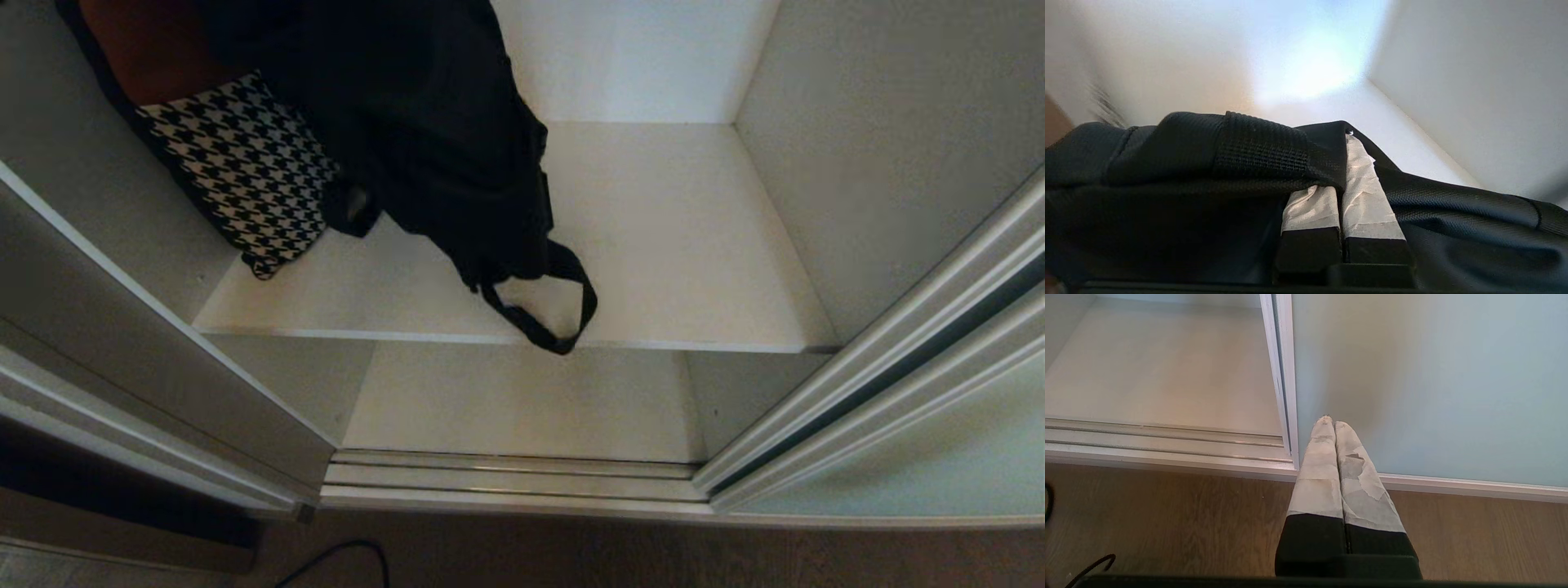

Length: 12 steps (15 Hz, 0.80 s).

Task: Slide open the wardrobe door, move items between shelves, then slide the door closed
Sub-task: Place the bag on the higher shelf

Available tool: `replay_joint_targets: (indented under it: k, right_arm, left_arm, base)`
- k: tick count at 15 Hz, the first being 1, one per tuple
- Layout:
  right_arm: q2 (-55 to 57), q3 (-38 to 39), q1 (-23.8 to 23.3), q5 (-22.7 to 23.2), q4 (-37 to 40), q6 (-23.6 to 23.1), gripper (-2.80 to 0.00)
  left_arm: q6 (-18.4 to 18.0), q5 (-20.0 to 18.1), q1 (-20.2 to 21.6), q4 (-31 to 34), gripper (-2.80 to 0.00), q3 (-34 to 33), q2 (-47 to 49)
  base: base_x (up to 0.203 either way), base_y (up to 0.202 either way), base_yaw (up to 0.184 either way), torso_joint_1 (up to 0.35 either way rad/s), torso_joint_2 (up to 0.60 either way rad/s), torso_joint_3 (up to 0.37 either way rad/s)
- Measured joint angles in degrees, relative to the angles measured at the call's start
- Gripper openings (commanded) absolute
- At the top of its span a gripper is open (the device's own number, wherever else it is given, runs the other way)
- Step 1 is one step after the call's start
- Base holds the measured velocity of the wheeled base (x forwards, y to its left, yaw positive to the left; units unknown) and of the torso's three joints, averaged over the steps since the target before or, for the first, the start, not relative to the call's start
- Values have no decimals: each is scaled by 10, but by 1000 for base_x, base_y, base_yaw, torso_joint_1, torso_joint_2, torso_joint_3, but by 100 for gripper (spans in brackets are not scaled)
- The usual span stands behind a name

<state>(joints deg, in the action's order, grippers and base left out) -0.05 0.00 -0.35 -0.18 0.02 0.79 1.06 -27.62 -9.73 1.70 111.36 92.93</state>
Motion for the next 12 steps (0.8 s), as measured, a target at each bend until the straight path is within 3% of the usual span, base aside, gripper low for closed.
replay_joint_targets:
  k: [3,5,7,12]
  right_arm:
    - [0,0,0,0,0,0,-280]
    - [0,0,0,0,0,0,-280]
    - [0,0,0,0,0,0,-280]
    - [0,0,0,0,0,0,-280]
  left_arm:
    - [13,64,-2,-143,-280,2,46]
    - [12,86,-4,-228,-280,2,82]
    - [11,117,-13,-267,-280,2,118]
    - [18,259,-44,-325,-280,0,207]
  base:
    - [0,0,0,0,0,0]
    - [0,0,0,0,0,0]
    - [0,0,0,0,0,0]
    - [0,0,0,0,0,0]
